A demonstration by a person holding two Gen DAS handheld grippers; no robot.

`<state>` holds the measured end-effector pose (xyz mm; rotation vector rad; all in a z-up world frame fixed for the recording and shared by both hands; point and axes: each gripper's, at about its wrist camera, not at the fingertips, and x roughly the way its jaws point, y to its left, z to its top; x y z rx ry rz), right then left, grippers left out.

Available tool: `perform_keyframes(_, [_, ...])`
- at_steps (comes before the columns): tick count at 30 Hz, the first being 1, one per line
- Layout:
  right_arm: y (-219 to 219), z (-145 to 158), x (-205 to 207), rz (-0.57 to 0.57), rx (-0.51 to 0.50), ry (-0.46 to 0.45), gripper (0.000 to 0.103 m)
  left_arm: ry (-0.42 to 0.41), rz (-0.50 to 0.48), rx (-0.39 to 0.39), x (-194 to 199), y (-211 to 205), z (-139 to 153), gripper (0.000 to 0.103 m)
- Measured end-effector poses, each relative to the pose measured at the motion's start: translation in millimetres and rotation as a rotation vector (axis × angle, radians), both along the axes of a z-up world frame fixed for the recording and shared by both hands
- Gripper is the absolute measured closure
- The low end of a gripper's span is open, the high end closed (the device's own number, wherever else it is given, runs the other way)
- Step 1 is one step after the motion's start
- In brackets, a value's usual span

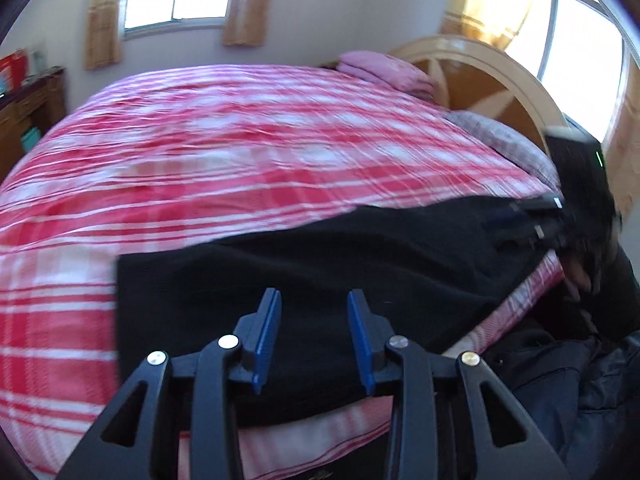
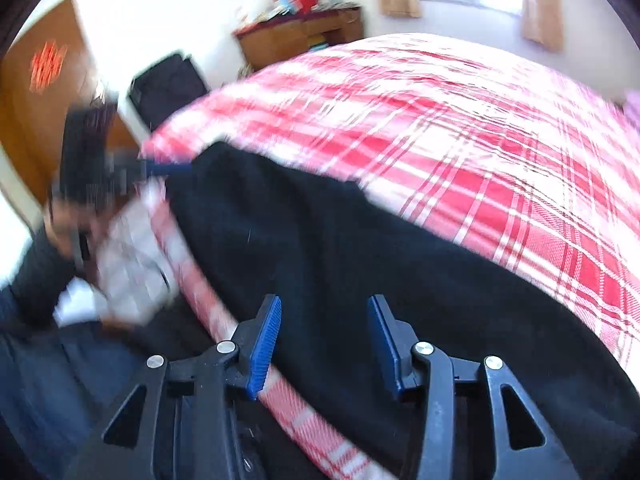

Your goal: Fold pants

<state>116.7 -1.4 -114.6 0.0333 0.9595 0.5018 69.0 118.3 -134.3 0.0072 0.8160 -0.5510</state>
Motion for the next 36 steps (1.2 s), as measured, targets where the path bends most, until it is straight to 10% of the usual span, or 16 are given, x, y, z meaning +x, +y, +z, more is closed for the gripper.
perform_keyframes(10, [-7.1,-38.1,130.3,-0.155,0.232,0.233,0.057,0.096,-0.171,0.009,-2.7,-66.5,-37.1,0.066])
perform_keyframes(17, [16.5,-71.0,149.7,-0.112,0.300,0.371,0.089,0.153,-0.197,-0.047,-5.8,-57.3,-42.1,0.066])
perform_keyframes(25, [16.2,-42.1,138.3,-0.148,0.295,0.236,0.099,0.126,-0.216,-0.025,-9.1,-59.4,-38.3,0.066])
perform_keyframes(33, [19.4,-51.7,130.3,-0.137,0.142,0.204,0.092,0.096,-0.208,0.003,-14.2,-64.5,-30.0,0.066])
perform_keyframes(36, [-9.8,-31.5,103.1,-0.165,0.153,0.135,0.064,0.068,-0.212,0.037,-18.5,-72.6,-21.2,0.066])
